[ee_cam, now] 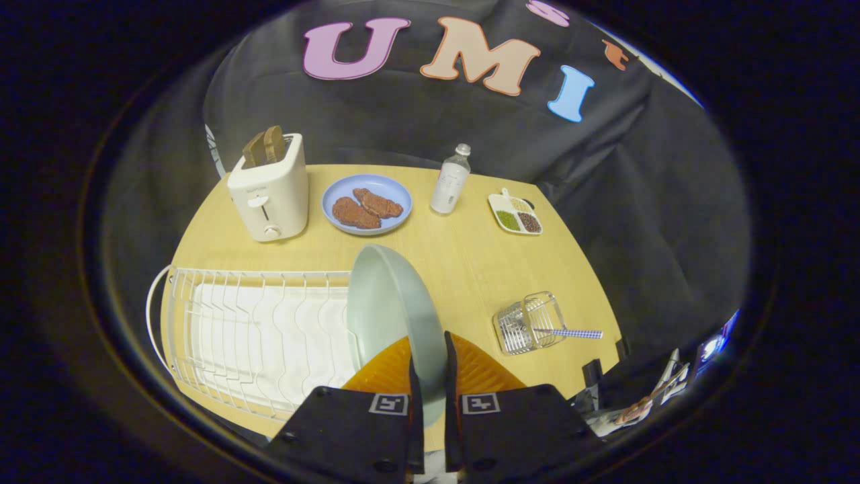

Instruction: Take the plate from the dish rack, then take the spoon from the basket and place it into the plate.

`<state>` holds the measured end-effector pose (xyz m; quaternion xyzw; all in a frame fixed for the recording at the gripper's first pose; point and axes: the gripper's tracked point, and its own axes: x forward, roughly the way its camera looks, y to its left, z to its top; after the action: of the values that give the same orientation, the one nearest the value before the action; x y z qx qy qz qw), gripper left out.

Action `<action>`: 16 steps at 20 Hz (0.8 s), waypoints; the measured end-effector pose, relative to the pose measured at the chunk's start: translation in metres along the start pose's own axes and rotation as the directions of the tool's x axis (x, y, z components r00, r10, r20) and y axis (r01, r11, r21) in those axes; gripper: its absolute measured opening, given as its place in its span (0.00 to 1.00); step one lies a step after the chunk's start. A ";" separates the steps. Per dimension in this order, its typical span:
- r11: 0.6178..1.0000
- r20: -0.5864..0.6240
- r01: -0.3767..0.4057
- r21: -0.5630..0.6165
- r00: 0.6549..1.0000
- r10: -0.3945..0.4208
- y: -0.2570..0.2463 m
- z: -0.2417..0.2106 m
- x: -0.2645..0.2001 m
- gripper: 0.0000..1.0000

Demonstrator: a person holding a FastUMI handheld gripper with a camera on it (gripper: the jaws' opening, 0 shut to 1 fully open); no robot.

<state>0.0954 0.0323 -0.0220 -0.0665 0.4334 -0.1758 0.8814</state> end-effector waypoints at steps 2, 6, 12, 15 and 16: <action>1.000 0.010 0.018 -0.013 1.000 -0.018 0.001 0.004 -0.002 0.15; 0.997 0.040 0.064 -0.042 0.997 -0.062 0.000 0.012 -0.009 0.15; 0.999 0.205 0.011 0.051 0.979 -0.021 -0.011 0.053 -0.065 0.14; 0.989 0.251 0.011 0.149 0.967 -0.049 -0.043 0.046 -0.084 0.14; 0.980 0.262 0.012 0.196 0.963 -0.064 -0.057 0.041 -0.088 0.14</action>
<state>0.0633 0.0104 0.0839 -0.0122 0.2902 -0.2234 0.9305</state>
